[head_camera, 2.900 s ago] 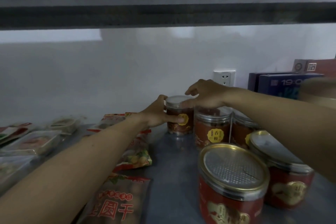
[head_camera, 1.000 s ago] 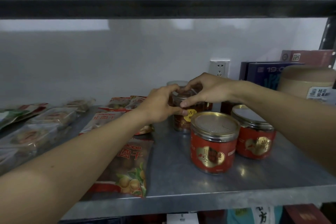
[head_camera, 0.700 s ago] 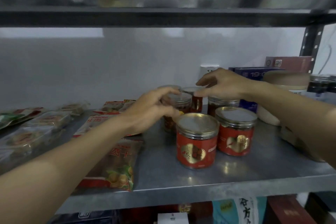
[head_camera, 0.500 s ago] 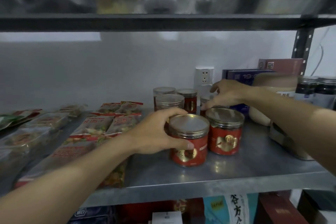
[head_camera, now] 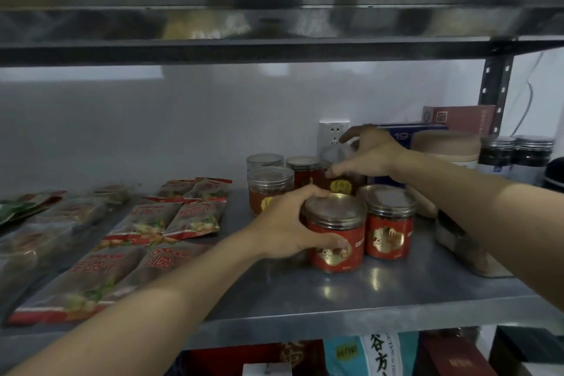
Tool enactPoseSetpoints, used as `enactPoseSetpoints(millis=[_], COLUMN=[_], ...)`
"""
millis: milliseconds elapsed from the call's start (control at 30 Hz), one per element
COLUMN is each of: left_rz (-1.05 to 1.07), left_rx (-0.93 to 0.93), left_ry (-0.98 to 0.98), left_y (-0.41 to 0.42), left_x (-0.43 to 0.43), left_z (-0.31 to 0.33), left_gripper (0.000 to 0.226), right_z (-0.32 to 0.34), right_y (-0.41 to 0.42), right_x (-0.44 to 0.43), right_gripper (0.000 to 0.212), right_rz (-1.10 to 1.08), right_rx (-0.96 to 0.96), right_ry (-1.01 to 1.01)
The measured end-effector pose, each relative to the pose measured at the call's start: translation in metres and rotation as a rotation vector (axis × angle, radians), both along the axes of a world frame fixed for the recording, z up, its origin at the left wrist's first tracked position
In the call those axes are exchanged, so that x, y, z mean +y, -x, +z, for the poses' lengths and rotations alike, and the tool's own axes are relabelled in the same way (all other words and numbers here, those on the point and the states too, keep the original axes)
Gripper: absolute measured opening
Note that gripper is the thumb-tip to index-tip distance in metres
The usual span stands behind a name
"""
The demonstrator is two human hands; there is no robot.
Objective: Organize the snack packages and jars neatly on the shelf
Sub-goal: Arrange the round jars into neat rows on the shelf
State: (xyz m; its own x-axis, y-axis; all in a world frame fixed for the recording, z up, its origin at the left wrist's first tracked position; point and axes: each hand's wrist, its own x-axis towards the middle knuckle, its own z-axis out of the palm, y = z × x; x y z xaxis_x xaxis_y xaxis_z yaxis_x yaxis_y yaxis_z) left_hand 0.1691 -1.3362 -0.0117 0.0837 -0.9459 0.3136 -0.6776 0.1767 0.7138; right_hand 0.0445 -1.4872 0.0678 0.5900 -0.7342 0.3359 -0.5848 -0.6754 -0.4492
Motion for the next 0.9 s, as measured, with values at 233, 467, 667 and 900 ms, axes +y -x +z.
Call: enactPoseSetpoints(millis=[233, 467, 667, 900], left_rz=[-0.005, 0.366, 0.269, 0.325], left_rx=[-0.006, 0.105, 0.127, 0.196], left_ry=[-0.018, 0.34, 0.359, 0.426], left_y=[0.018, -0.01, -0.012, -0.01], left_x=[-0.021, 0.008, 0.034, 0.062], left_z=[0.003, 0.028, 0.031, -0.013], left_gripper=[0.073, 0.054, 0.082, 0.083], right_z=[0.022, 0.023, 0.012, -0.032], right_y=[0.006, 0.005, -0.008, -0.02], right_x=[0.011, 0.039, 0.075, 0.101], right_gripper=[0.086, 0.083, 0.082, 0.081], right_rz=[0.05, 0.148, 0.329, 0.383], right_rx=[-0.227, -0.389, -0.422, -0.483], right_ry=[0.092, 0.037, -0.077, -0.18])
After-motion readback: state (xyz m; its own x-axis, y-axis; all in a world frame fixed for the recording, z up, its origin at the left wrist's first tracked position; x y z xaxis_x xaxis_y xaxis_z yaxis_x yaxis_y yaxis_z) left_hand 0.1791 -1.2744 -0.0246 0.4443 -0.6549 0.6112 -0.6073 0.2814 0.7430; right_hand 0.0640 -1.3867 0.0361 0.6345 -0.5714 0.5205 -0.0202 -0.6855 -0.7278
